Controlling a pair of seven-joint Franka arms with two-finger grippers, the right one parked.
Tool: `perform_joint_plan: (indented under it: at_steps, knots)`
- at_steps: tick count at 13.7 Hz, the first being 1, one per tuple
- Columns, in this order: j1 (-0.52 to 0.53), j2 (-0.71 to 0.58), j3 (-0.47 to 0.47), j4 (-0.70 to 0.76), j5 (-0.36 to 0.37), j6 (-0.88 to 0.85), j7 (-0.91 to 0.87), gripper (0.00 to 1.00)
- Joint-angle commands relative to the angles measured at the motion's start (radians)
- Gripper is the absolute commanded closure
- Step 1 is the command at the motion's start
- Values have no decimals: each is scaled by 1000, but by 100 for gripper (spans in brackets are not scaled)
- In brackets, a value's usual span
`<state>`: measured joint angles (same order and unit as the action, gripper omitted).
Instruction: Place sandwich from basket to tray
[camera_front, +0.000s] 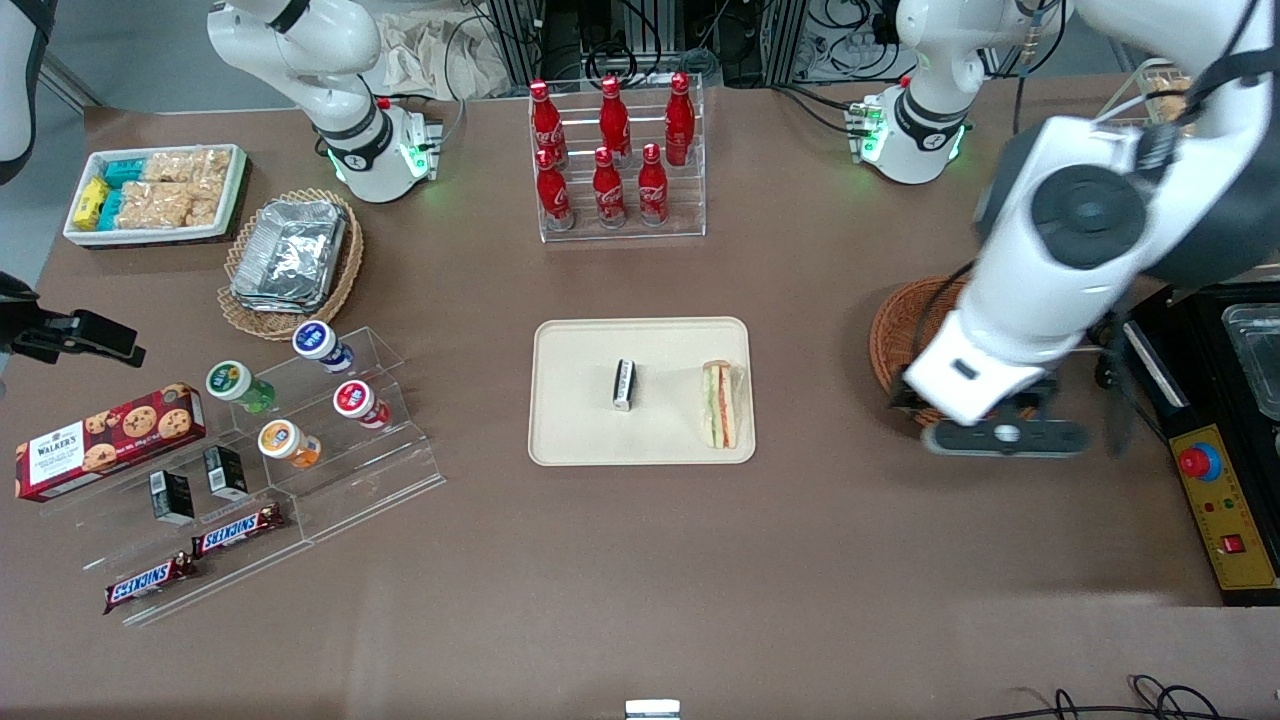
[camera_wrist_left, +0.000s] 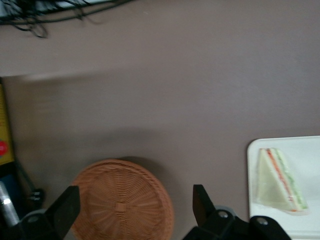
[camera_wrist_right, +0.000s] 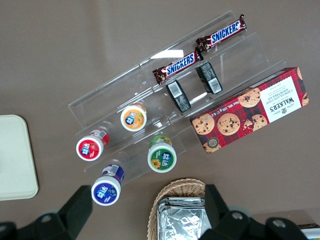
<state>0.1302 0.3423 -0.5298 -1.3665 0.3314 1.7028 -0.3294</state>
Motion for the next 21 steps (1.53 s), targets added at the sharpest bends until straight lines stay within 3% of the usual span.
perform_joint_plan:
  at_steps: [1, 4, 9, 11, 17, 19, 20, 21]
  knots:
    - [92, -46, -12, 9, -46, -31, 88, 0]
    - [244, -107, -12, -58, -219, -19, 157, 0]
    - [299, -345, -7, -405, -273, 200, 159, 0]
    - [299, -356, -7, -414, -288, 193, 150, 0]
    - [286, -401, -15, -404, -290, 138, 144, 0]
    - [266, -401, -13, -388, -324, 138, 153, 0]
    - [203, -404, 22, -385, -321, 130, 153, 0]
    - [92, -404, 147, -378, -319, 101, 154, 0]
